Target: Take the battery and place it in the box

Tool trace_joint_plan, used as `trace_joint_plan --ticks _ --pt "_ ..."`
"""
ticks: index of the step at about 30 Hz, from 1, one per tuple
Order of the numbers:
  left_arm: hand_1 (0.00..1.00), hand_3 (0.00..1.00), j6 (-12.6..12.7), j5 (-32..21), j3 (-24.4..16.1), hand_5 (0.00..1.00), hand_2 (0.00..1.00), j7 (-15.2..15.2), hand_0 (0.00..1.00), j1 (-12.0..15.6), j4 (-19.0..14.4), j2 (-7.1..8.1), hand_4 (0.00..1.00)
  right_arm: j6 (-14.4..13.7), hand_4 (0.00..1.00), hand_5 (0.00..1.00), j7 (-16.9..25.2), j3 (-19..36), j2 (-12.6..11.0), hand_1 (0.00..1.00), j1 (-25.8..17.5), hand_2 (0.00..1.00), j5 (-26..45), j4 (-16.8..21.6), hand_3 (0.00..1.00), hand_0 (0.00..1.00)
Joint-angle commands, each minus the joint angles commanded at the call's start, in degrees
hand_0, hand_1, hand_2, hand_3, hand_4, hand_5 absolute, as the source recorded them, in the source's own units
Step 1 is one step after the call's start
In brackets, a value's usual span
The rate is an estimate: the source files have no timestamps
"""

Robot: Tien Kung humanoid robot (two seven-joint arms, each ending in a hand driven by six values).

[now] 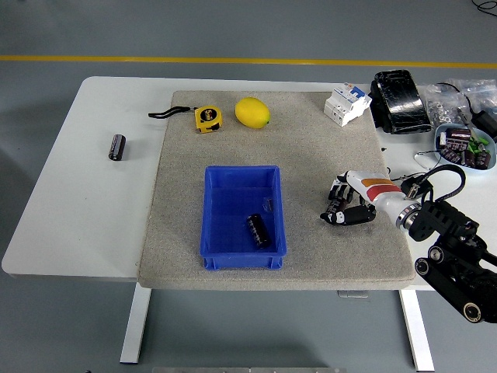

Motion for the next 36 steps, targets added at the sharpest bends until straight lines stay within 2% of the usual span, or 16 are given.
trace_joint_plan --ticks 14,17,18,23,36 --pt "0.504 0.682 0.0 -0.5 0.3 0.777 0.563 -0.4 0.488 -0.6 0.1 0.06 0.639 -0.5 0.998 0.250 0.5 1.2 -0.5 0.380 0.4 0.454 -0.3 0.6 0.481 0.251" --pt "0.504 0.682 0.0 -0.5 0.3 0.777 0.563 -0.4 0.488 -0.6 0.1 0.07 0.639 0.3 0.998 0.250 0.5 1.4 -0.7 0.380 0.5 0.454 -0.4 0.8 0.481 0.251" --pt "0.504 0.682 0.0 -0.5 0.3 0.778 0.563 -0.4 0.488 -0.6 0.1 0.07 0.639 0.8 0.981 0.298 0.5 1.4 -0.7 0.386 0.4 0.459 -0.4 0.8 0.472 0.274" --pt "0.504 0.682 0.0 -0.4 0.1 0.778 0.563 -0.4 0.488 -0.5 0.2 0.07 0.639 2.1 0.981 0.298 0.3 1.5 -1.1 0.386 0.1 0.459 -0.8 2.0 0.472 0.274" --pt "0.505 0.680 0.0 -0.4 0.0 0.778 0.559 -0.3 0.487 -0.5 0.2 0.14 0.639 0.8 0.998 0.248 0.7 2.0 -1.5 0.386 0.3 0.459 -1.0 3.1 0.487 0.252"
